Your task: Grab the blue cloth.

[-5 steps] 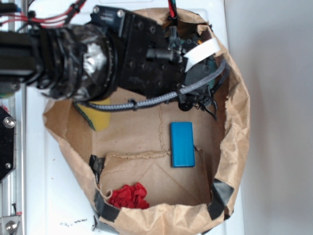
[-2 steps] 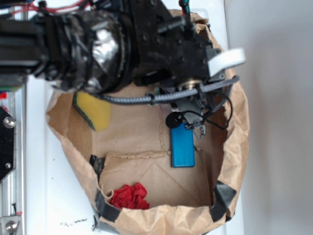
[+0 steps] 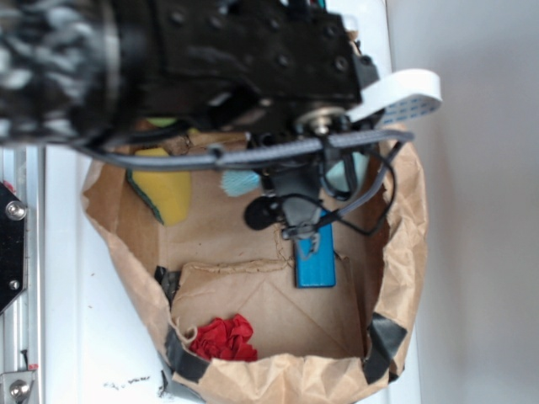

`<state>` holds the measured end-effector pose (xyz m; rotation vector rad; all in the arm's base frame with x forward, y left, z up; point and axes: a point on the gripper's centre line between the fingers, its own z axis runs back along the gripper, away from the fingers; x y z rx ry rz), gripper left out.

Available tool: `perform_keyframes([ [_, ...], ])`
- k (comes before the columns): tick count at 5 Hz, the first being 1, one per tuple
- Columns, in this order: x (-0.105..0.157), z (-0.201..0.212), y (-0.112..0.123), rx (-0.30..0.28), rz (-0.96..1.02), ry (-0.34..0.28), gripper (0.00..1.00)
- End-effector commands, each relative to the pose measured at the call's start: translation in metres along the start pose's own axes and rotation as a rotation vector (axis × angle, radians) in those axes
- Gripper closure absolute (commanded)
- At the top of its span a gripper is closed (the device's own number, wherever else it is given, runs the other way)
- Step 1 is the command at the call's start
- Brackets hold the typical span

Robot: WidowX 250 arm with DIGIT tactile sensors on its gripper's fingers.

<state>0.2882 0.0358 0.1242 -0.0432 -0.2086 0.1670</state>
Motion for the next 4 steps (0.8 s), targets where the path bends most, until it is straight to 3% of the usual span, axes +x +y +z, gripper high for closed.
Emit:
perform_keyframes([
  [1,-0.022,0.055,-0.014,-0.025,-0.192,-0.074,1.0],
  [4,-0.019,0.066,-0.034,0.011,-0.209,-0.039,1.0],
])
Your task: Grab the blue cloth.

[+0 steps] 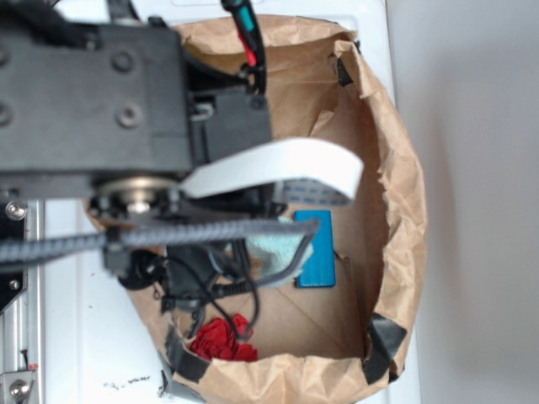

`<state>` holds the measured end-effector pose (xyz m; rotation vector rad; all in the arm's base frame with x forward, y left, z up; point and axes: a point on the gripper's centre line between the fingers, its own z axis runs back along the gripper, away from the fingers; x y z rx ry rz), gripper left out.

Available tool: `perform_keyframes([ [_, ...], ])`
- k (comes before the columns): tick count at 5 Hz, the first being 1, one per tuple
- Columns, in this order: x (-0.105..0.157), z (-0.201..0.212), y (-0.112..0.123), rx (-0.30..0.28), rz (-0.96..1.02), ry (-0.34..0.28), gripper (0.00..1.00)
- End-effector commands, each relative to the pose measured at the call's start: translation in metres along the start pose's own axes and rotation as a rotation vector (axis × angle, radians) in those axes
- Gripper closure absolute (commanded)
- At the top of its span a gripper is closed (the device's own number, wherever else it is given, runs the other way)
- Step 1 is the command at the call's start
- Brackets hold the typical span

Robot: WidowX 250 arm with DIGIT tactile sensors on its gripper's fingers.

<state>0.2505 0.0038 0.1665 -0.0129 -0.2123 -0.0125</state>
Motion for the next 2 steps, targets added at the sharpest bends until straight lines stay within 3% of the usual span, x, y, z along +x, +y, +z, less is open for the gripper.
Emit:
perform_keyframes([
  [1,0.0195,0.0203,-0.0035,-0.003,-0.006,-0.032,1.0],
  [2,0.0201,0.0153,-0.0012,0.005,0.035,-0.047,1.0],
])
